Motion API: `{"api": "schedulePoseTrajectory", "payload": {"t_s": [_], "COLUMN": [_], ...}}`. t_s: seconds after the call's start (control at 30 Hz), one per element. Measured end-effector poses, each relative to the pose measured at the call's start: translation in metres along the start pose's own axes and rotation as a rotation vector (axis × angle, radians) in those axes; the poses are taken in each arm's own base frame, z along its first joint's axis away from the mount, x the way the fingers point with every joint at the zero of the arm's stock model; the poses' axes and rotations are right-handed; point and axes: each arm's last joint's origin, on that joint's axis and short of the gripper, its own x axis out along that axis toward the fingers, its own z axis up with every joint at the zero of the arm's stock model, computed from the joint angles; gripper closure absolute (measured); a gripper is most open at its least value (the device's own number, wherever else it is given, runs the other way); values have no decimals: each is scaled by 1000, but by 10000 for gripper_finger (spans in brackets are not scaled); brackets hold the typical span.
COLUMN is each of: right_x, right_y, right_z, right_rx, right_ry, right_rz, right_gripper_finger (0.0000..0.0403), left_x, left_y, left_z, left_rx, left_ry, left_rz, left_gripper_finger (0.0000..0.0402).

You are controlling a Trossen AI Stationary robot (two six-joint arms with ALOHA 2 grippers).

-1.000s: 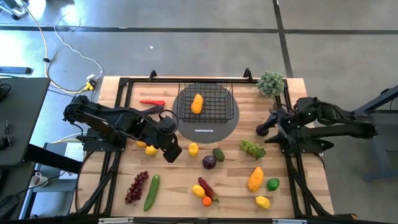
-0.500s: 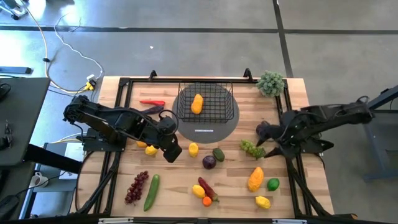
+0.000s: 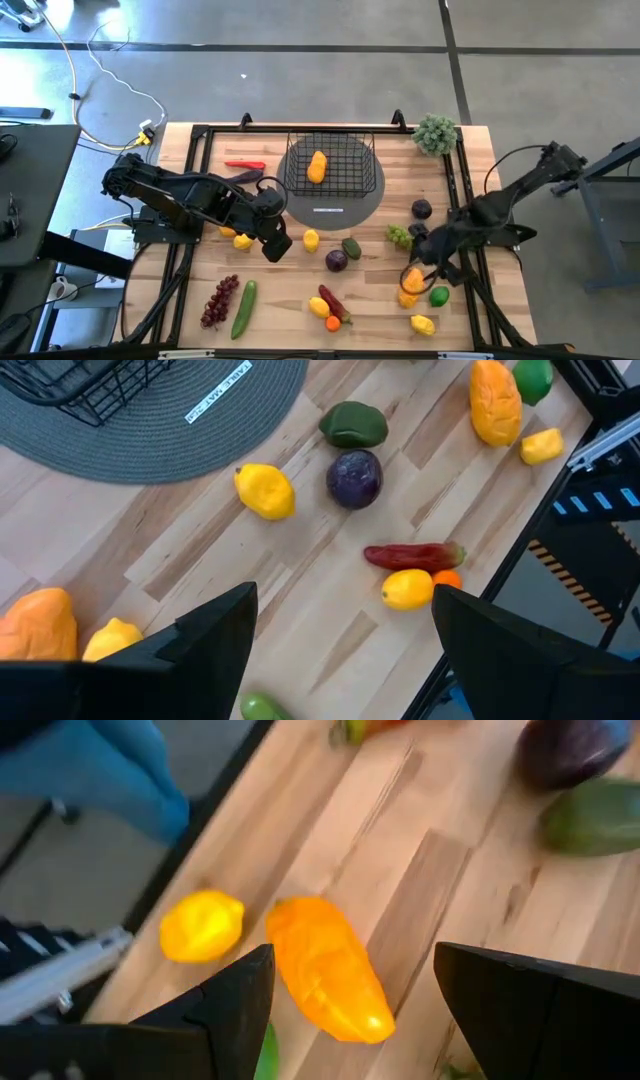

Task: Build produce basket
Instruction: Put the yellow mango into the black wire basket

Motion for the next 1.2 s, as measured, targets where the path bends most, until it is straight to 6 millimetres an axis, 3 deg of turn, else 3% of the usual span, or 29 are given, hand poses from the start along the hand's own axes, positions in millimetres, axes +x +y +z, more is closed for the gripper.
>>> {"api": "schedulePoseTrajectory", "payload": {"t_s": [0.37, 0.57, 1.2], "right_x": [49, 61, 99], "right_y": [13, 16, 14], "right_z": [-4, -5, -11], "right_rx": [-143, -217, -232], "right_ry": [224, 260, 389], "right_rz": [-14, -50, -24], "right_gripper_finger": [146, 146, 146], "left_x": [0, 0, 0], "left_y": [0, -1, -1], "left_z": [0, 0, 1], "left_rx": [5, 24, 24], "left_ry": [-1, -6, -8], "left_rz": [1, -5, -8], "left_gripper_finger": [112, 112, 112]}}
